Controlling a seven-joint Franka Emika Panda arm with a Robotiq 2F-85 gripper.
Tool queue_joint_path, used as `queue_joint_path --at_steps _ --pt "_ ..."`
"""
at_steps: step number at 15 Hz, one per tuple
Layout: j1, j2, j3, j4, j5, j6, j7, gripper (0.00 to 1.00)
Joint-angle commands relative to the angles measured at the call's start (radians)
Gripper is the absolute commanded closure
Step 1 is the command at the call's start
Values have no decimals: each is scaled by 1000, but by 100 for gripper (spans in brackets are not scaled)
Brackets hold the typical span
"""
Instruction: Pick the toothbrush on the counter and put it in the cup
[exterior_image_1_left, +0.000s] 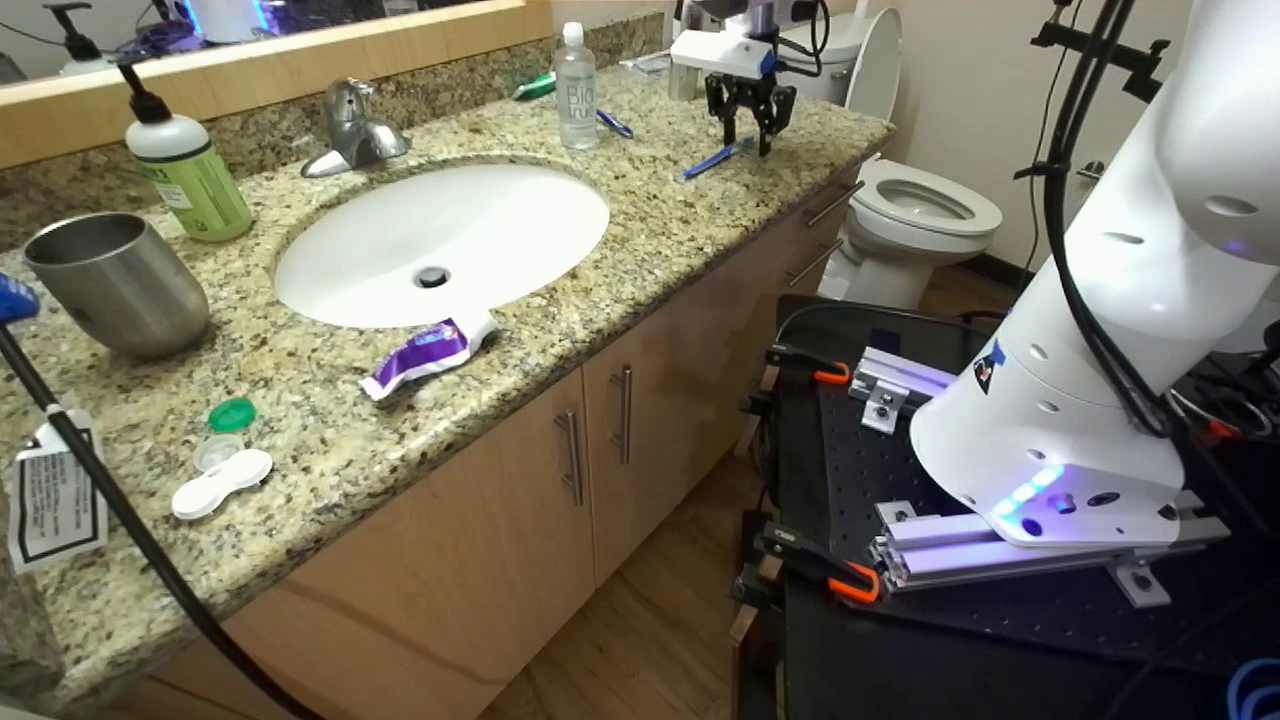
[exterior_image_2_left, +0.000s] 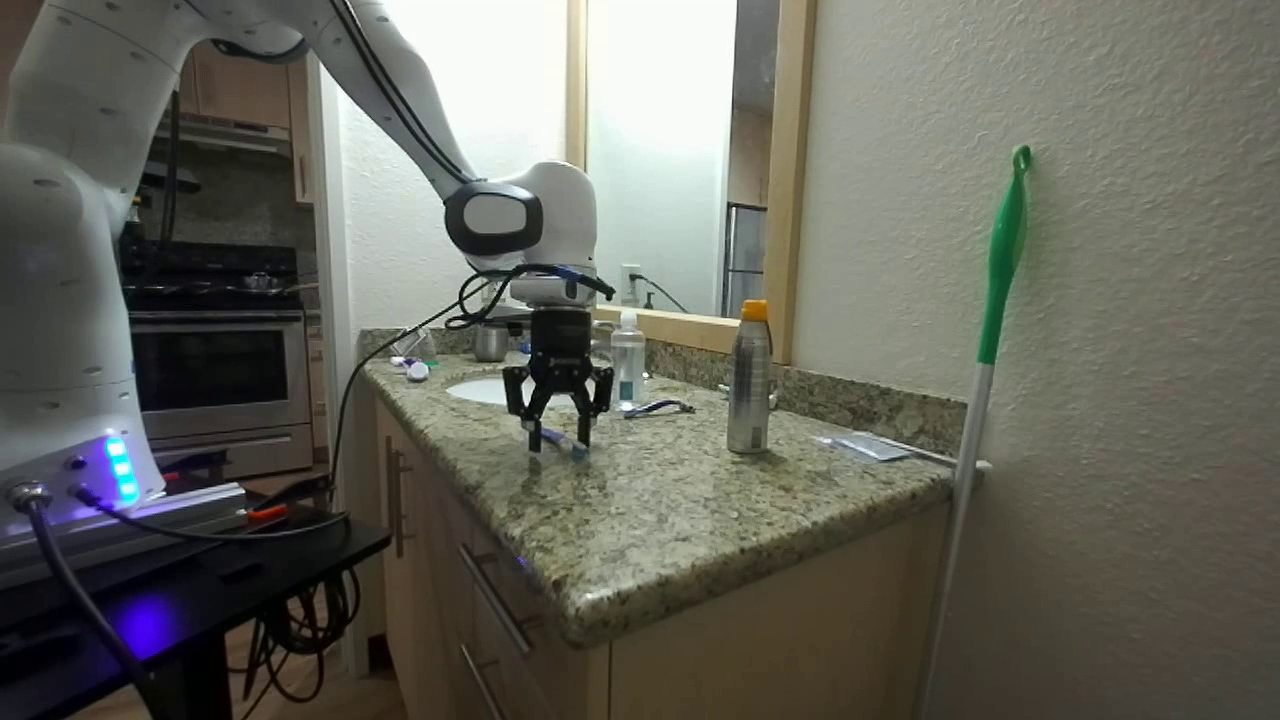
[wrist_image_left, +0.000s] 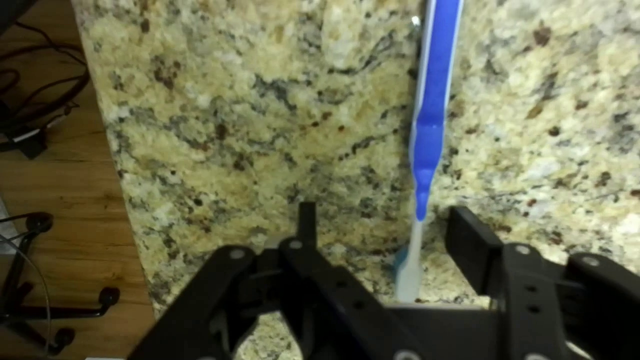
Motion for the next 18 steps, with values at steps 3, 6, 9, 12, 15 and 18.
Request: queue_joint_path --at_steps 3,6,9,12,15,18 --pt "11 45 -5 42 78 -24 -48 77" --pt "17 60 -11 59 87 -26 -32 97" --pt "74 -3 -74 43 -8 10 6 100" --pt "234 -152 -251 -44 -281 84 78 99" --pt "427 -252 -463 -77 -550 143 162 99" --pt "594 -308 -644 -46 -821 183 261 99"
